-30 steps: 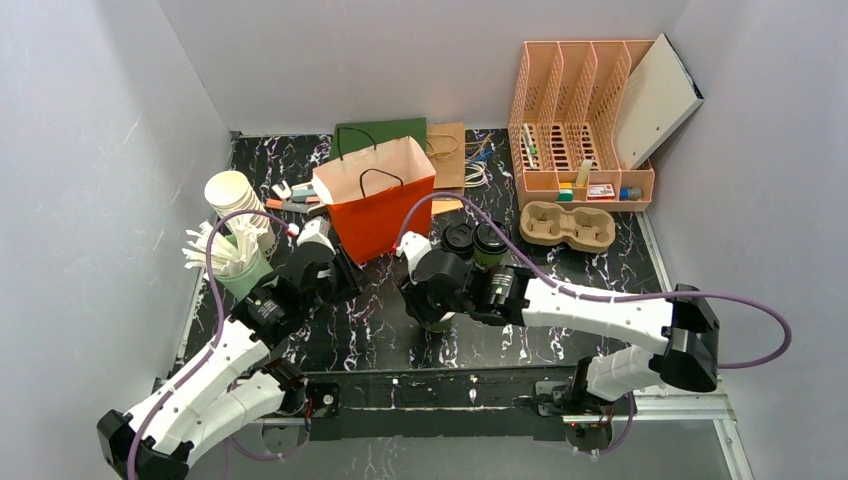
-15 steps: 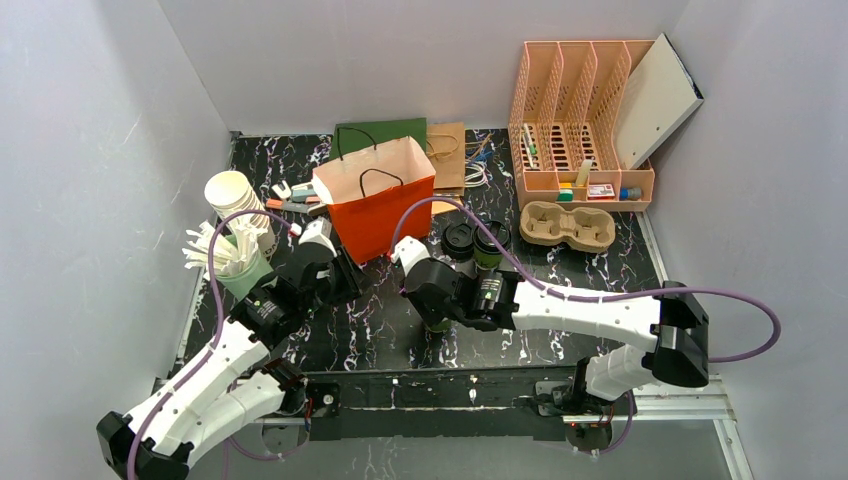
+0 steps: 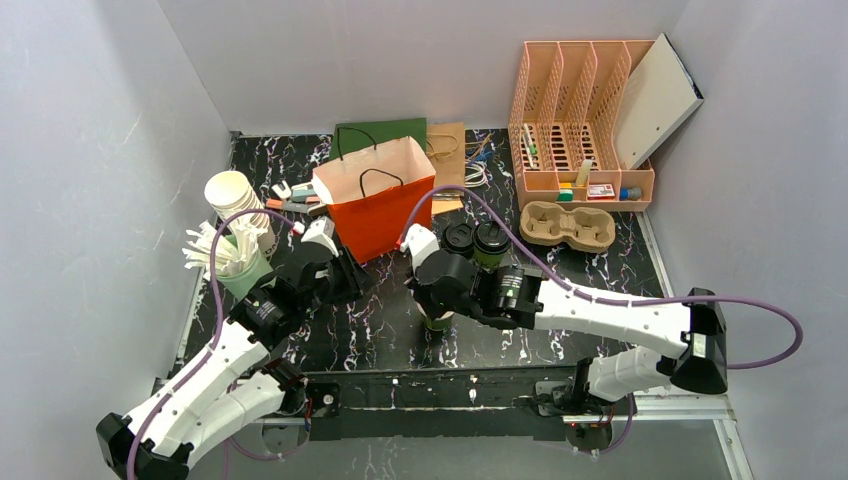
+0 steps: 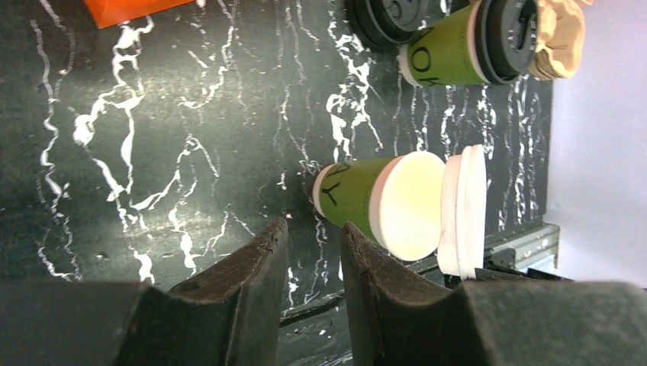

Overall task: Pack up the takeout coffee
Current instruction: Close the cup lid on the coffee cup.

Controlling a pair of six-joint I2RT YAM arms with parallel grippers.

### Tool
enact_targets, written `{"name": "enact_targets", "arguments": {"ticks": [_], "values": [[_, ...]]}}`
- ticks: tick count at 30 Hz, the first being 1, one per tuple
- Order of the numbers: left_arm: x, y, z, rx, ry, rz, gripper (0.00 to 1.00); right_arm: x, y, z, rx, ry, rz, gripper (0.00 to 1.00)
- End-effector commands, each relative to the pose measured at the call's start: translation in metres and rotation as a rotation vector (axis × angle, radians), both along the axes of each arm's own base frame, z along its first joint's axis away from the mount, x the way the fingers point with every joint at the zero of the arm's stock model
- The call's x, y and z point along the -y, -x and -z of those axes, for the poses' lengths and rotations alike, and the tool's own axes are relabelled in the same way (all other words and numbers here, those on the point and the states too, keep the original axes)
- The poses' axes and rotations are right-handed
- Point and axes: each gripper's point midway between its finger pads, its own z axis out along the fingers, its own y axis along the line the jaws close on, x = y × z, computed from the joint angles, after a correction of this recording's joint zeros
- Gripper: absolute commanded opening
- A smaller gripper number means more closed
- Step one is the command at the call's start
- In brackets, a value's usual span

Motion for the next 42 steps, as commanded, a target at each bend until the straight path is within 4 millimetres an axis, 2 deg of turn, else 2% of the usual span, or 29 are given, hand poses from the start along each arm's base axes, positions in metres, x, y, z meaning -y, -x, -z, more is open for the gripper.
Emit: {"name": "enact_targets", "arguments": {"ticks": [1,3,5,8,12,14,17,19,21,24,27,31,36,42], "values": [[0.012,-0.001,-0.018,0.063,0.057,0.069,0.32,-0.016,0.001,-0.052,0.028,-0.162,-0.019,0.01],[0.013,-0.001,-0.023,0.099,0.062,0.093,0.36,-0.022,0.004,-0.062,0.007,-0.209,-0.039,0.01],[0.011,0.0,-0.028,0.132,0.061,0.097,0.45,-0.026,0.003,-0.07,-0.042,-0.26,-0.061,0.01],[-0.003,-0.001,-0.038,0.211,0.055,0.057,0.62,-0.026,-0.008,-0.08,-0.161,-0.358,-0.088,0.01],[-0.013,0.001,-0.049,0.302,0.061,0.045,0.77,-0.013,-0.029,-0.106,-0.288,-0.528,-0.127,0.01],[-0.008,0.001,-0.051,0.321,0.063,0.078,0.97,-0.003,-0.037,-0.118,-0.341,-0.595,-0.141,0.01],[0.009,-0.004,-0.058,0.364,0.085,0.152,0.98,0.015,-0.049,-0.13,-0.438,-0.68,-0.137,0.01],[0.02,-0.006,-0.072,0.431,0.119,0.209,0.98,0.028,-0.056,-0.135,-0.53,-0.747,-0.134,0.01],[0.024,-0.009,-0.091,0.496,0.154,0.214,0.98,0.045,-0.062,-0.133,-0.631,-0.833,-0.138,0.01],[0.033,-0.014,-0.106,0.501,0.205,0.209,0.98,0.066,-0.066,-0.133,-0.726,-0.937,-0.168,0.01],[0.053,-0.012,-0.111,0.508,0.264,0.294,0.98,0.07,-0.065,-0.13,-0.774,-0.984,-0.195,0.01],[0.059,-0.018,-0.109,0.551,0.212,0.322,0.98,0.071,-0.067,-0.134,-0.814,-1.021,-0.198,0.01],[0.083,-0.029,-0.121,0.546,0.203,0.373,0.98,0.071,-0.074,-0.137,-0.867,-1.07,-0.15,0.01],[0.109,-0.032,-0.139,0.585,0.228,0.427,0.98,0.072,-0.074,-0.139,-0.906,-1.119,-0.134,0.01]]}}
